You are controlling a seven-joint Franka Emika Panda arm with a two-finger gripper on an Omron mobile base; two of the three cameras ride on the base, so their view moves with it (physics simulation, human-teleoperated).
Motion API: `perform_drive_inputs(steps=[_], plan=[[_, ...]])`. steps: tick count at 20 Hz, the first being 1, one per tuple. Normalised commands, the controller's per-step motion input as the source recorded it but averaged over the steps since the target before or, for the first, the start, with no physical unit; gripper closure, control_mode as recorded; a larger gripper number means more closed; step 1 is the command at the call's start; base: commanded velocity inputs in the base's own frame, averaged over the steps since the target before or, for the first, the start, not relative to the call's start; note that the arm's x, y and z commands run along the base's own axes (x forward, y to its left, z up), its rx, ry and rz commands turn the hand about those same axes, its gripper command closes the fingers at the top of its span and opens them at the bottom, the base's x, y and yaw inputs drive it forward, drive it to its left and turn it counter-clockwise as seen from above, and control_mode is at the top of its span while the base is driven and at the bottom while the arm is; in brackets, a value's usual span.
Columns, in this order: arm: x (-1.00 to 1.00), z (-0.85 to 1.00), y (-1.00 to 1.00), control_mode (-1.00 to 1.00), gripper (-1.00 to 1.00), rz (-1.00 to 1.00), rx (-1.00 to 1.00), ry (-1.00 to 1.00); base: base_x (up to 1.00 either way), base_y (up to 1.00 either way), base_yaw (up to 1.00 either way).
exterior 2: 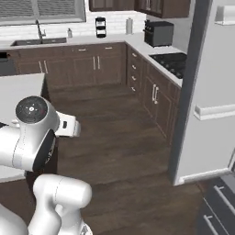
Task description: Take the strawberry from the fridge and place it on top of the pancake, located on the dining counter.
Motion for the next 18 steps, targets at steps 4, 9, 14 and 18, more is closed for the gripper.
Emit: perform_drive_inputs(steps=[4, 9, 14, 18], plan=[[0.00, 0.00, 0.00, 1.00, 1.00, 0.00, 0.00, 0.00, -0.10, 0.00, 0.57], [0.00, 0.00, 0.00, 1.00, 1.00, 0.00, 0.00, 0.00, -0.17, 0.00, 0.46], [0.00, 0.00, 0.00, 1.00, 1.00, 0.00, 0.00, 0.00, -0.22, 0.00, 0.32], [0.00, 0.00, 0.00, 1.00, 1.00, 0.00, 0.00, 0.00, -0.27, 0.00, 0.30]])
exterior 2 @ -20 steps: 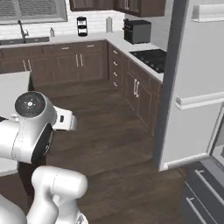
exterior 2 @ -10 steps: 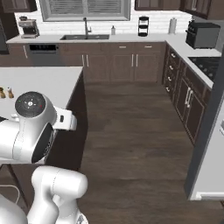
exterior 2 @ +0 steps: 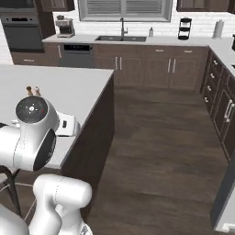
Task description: Take the strawberry from the fridge and place it on top of the pancake, located on the dining counter.
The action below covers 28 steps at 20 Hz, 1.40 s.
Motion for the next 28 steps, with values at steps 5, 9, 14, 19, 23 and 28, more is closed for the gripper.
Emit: perform_drive_inputs(steps=[5, 9, 14, 19, 23, 28], plan=[[0.00, 0.00, 0.00, 1.00, 1.00, 0.00, 0.00, 0.00, -0.34, 0.00, 0.38], [0.00, 0.00, 0.00, 1.00, 1.00, 0.00, 0.00, 0.00, -0.39, 0.00, 0.41], [0.00, 0.00, 0.00, 1.00, 1.00, 0.00, 0.00, 0.00, -0.39, 0.00, 0.42], [0.00, 0.00, 0.00, 1.00, 1.00, 0.00, 0.00, 0.00, -0.37, 0.00, 0.45], [0.00, 0.00, 0.00, 1.00, 1.00, 0.00, 0.00, 0.00, -0.38, 0.00, 0.46], [0.00, 0.00, 0.00, 1.00, 1.00, 0.00, 0.00, 0.00, -0.37, 0.00, 0.47]])
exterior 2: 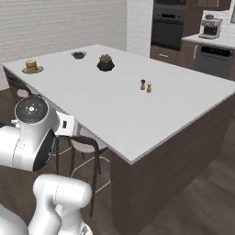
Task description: Take the strawberry from the fridge and place it on top of the pancake, located on the dining counter.
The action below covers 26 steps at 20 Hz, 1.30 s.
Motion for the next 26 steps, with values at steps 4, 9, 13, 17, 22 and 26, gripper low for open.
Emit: perform_drive_inputs(steps=[4, 9, 13, 17, 22, 26], plan=[[0.00, 0.00, 0.00, 1.00, 1.00, 0.00, 0.00, 0.00, -0.24, 0.11, 0.50], [0.00, 0.00, 0.00, 1.00, 1.00, 0.00, 0.00, 0.00, -0.14, 0.28, 0.53], [0.00, 0.00, 0.00, 1.00, 1.00, 0.00, 0.00, 0.00, -0.17, 0.28, 0.55], [0.00, 0.00, 0.00, 1.00, 1.00, 0.00, 0.00, 0.00, -0.17, 0.24, 0.55], [0.00, 0.00, 0.00, 1.00, 1.00, 0.00, 0.00, 0.00, -0.06, 0.32, 0.46], [0.00, 0.00, 0.00, 1.00, 1.00, 0.00, 0.00, 0.00, 0.00, 0.49, 0.37]])
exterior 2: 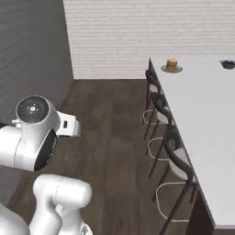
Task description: Take the strawberry from the fridge and place it on top of the pancake, located on the dining counter.
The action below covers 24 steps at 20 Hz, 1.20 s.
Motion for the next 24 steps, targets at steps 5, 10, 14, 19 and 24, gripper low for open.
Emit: perform_drive_inputs(steps=[5, 10, 14, 19, 24], plan=[[0.00, 0.00, 0.00, 1.00, 1.00, 0.00, 0.00, 0.00, 0.02, 0.60, 0.34], [0.00, 0.00, 0.00, 1.00, 1.00, 0.00, 0.00, 0.00, 0.43, 0.53, 0.28], [0.00, 0.00, 0.00, 1.00, 1.00, 0.00, 0.00, 0.00, 0.94, 0.20, 0.12], [0.00, 0.00, 0.00, 1.00, 1.00, 0.00, 0.00, 0.00, 1.00, 0.00, 0.02], [0.00, 0.00, 0.00, 1.00, 1.00, 0.00, 0.00, 0.00, 1.00, 0.00, 0.00]])
